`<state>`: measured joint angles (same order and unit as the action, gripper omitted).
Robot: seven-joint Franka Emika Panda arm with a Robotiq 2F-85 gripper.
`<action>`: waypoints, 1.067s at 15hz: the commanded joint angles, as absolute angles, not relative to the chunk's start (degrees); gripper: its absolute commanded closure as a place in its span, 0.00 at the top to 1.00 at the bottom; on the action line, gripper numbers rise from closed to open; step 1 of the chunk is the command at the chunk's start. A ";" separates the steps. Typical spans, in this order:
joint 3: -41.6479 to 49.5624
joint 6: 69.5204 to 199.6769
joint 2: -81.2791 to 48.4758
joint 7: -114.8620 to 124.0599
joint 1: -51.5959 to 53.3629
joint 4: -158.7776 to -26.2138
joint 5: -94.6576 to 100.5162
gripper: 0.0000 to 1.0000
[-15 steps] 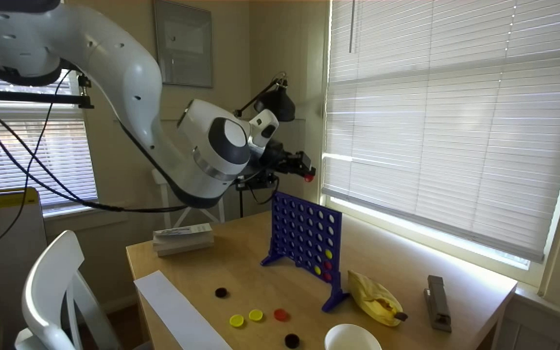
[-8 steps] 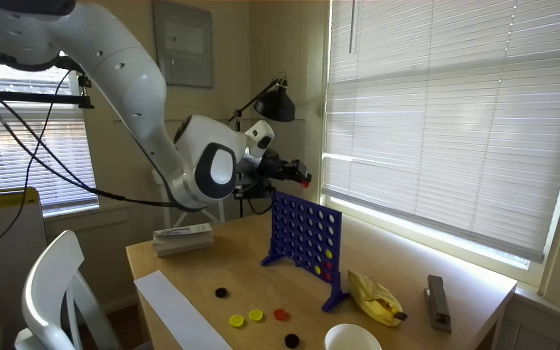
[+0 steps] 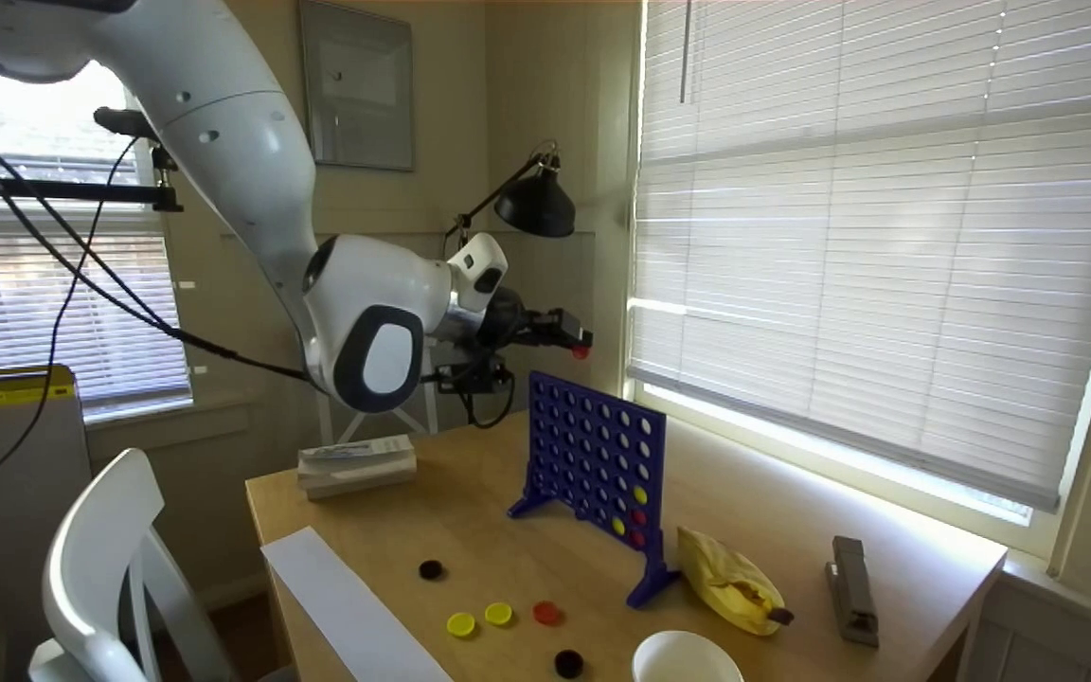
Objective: Pick up the red token and place it in the token holder
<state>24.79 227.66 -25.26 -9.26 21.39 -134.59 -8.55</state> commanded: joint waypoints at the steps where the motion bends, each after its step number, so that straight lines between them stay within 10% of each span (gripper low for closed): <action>1: 17.28 229.17 -21.27 -14.03 14.90 -138.87 -11.79 0.10; 16: 8.85 231.13 -23.45 -12.53 4.51 -137.40 -8.61 0.10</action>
<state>10.27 230.21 -22.62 -11.83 6.36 -138.35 -9.69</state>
